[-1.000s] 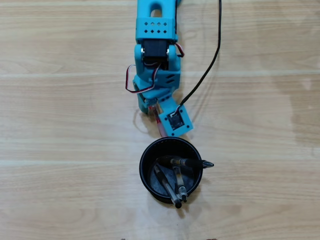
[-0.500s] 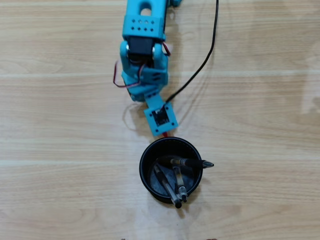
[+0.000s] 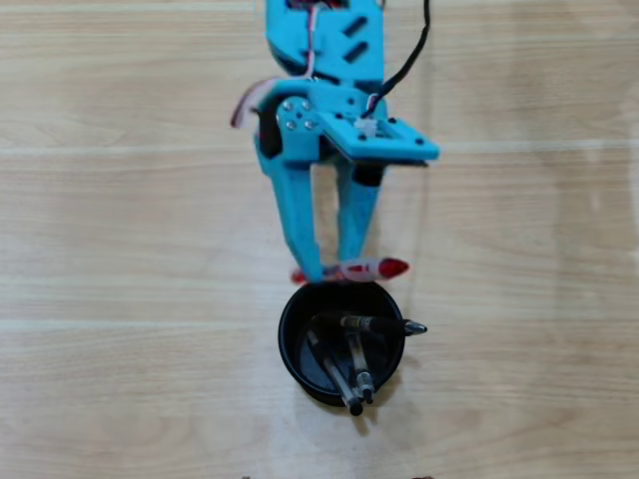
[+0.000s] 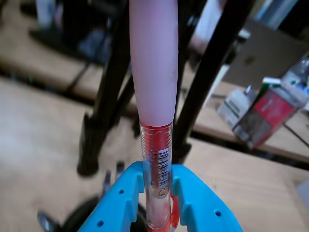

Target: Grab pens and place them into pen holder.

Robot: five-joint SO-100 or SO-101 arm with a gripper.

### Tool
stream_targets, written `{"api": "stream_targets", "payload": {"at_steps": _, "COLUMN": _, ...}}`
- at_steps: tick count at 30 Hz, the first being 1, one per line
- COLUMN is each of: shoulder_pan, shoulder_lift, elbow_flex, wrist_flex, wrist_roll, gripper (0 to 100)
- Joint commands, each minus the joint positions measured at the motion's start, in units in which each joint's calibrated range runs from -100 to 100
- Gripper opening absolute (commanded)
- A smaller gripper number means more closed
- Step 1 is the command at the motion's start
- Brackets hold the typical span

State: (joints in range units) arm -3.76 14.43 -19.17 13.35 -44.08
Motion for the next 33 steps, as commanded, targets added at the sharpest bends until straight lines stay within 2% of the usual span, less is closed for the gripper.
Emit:
{"api": "stream_targets", "payload": {"at_steps": 1, "shoulder_pan": 0.0, "shoulder_lift": 0.4, "elbow_flex": 13.2, "wrist_flex": -32.5, "wrist_roll": -9.7, "gripper": 2}}
{"api": "stream_targets", "payload": {"at_steps": 18, "shoulder_pan": -0.4, "shoulder_lift": 6.8, "elbow_flex": 19.6, "wrist_flex": -33.9, "wrist_roll": -10.4, "gripper": 3}}
{"api": "stream_targets", "payload": {"at_steps": 23, "shoulder_pan": -1.3, "shoulder_lift": 6.5, "elbow_flex": 23.0, "wrist_flex": -34.4, "wrist_roll": -10.1, "gripper": 6}}
{"api": "stream_targets", "payload": {"at_steps": 28, "shoulder_pan": -1.5, "shoulder_lift": 6.9, "elbow_flex": 24.8, "wrist_flex": -42.8, "wrist_roll": -9.9, "gripper": 7}}
{"api": "stream_targets", "payload": {"at_steps": 33, "shoulder_pan": -1.3, "shoulder_lift": 6.3, "elbow_flex": 25.2, "wrist_flex": -45.5, "wrist_roll": -9.9, "gripper": 10}}
